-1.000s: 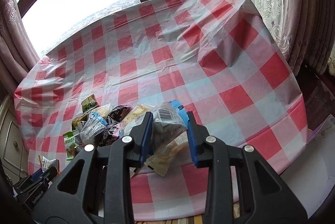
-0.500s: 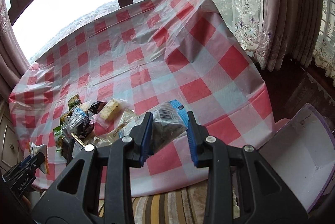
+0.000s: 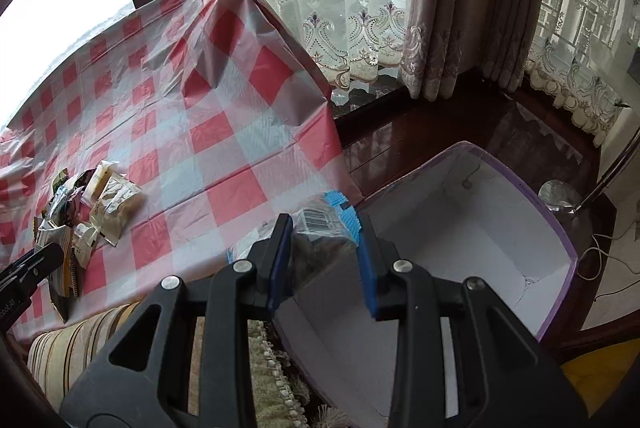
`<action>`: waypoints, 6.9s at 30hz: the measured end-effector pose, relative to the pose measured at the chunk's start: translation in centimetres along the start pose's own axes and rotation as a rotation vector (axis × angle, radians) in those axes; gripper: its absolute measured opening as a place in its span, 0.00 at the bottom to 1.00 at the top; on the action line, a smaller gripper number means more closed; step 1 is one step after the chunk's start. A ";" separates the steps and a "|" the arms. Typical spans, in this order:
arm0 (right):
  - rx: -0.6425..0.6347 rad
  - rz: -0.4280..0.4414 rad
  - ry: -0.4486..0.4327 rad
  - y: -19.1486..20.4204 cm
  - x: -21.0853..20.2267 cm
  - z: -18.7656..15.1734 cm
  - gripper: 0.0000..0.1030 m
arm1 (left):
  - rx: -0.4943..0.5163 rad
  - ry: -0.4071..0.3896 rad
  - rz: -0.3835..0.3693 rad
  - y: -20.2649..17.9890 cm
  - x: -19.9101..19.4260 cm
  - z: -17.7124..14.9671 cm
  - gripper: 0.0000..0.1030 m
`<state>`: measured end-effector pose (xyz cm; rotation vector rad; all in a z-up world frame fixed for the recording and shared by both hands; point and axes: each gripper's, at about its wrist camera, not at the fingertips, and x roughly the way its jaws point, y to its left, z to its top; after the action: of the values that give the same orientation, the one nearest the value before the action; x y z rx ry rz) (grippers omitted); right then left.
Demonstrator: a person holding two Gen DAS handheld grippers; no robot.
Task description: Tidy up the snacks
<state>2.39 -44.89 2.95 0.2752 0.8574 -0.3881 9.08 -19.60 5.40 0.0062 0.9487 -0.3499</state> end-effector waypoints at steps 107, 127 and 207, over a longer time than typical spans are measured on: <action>-0.227 0.251 0.166 24.6 9.6 1.2 0.78 | 0.041 0.147 -0.100 15.9 4.6 -2.3 0.57; -0.276 0.130 0.157 27.1 12.6 1.7 0.65 | -0.065 0.158 0.007 15.7 4.1 -2.0 0.51; -0.134 0.064 0.079 6.2 1.6 0.3 0.47 | 0.233 0.136 -0.002 -3.8 1.4 -0.9 0.49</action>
<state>6.21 -39.83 2.37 0.1941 0.9456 -0.2604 7.99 -23.41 4.33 0.2447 1.0379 -0.4650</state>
